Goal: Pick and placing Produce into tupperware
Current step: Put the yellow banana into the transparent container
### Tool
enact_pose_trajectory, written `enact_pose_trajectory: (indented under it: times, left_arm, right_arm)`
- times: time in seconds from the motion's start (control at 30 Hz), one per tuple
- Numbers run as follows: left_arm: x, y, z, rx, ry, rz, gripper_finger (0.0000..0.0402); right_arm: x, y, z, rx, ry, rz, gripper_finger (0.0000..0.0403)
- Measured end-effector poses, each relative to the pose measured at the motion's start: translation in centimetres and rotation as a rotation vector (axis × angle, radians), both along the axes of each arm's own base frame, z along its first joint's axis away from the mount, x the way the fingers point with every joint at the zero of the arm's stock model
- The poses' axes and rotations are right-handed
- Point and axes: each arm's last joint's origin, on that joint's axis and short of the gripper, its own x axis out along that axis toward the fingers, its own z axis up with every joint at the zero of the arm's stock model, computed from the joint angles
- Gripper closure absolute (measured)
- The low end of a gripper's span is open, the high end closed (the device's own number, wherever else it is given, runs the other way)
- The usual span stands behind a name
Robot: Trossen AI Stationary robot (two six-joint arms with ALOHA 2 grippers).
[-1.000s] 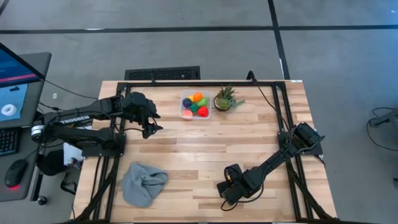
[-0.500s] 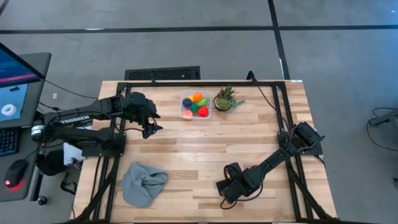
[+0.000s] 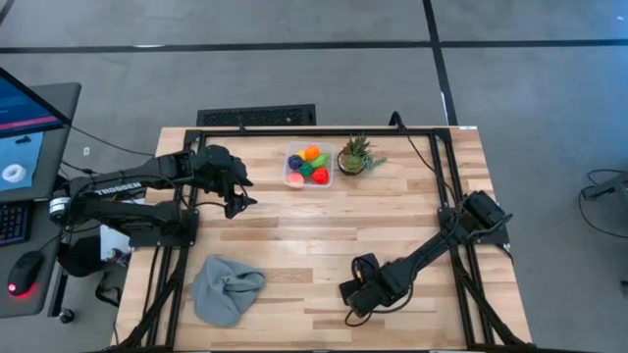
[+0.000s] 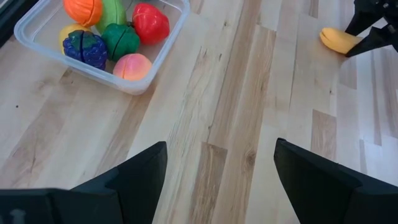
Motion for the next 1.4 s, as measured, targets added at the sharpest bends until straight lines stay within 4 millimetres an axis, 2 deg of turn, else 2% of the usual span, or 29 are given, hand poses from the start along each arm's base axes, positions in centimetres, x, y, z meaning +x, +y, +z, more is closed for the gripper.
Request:
enact_pose_trajectory:
  times: [0.27, 0.57, 1.0, 1.4]
  left_arm:
    - [0.0, 0.0, 0.0, 0.0, 0.0, 0.0, 0.0117]
    - [0.0, 0.0, 0.0, 0.001, 0.001, -0.001, 0.0117]
    - [0.0, 0.0, 0.0, 0.008, 0.001, -0.001, 0.0117]
    - [0.0, 0.0, 0.0, 0.011, 0.002, 0.004, 0.0117]
  right_arm:
    - [0.1, -0.7, 1.2, -0.028, -0.036, 0.007, 0.0229]
    - [0.1, -2.8, 4.4, -0.103, -0.128, 0.002, 0.0228]
    - [-0.2, -6.8, 10.2, -0.302, -0.334, 0.051, 0.0225]
    - [0.3, -11.4, 12.7, -0.432, -0.355, 0.112, 0.022]
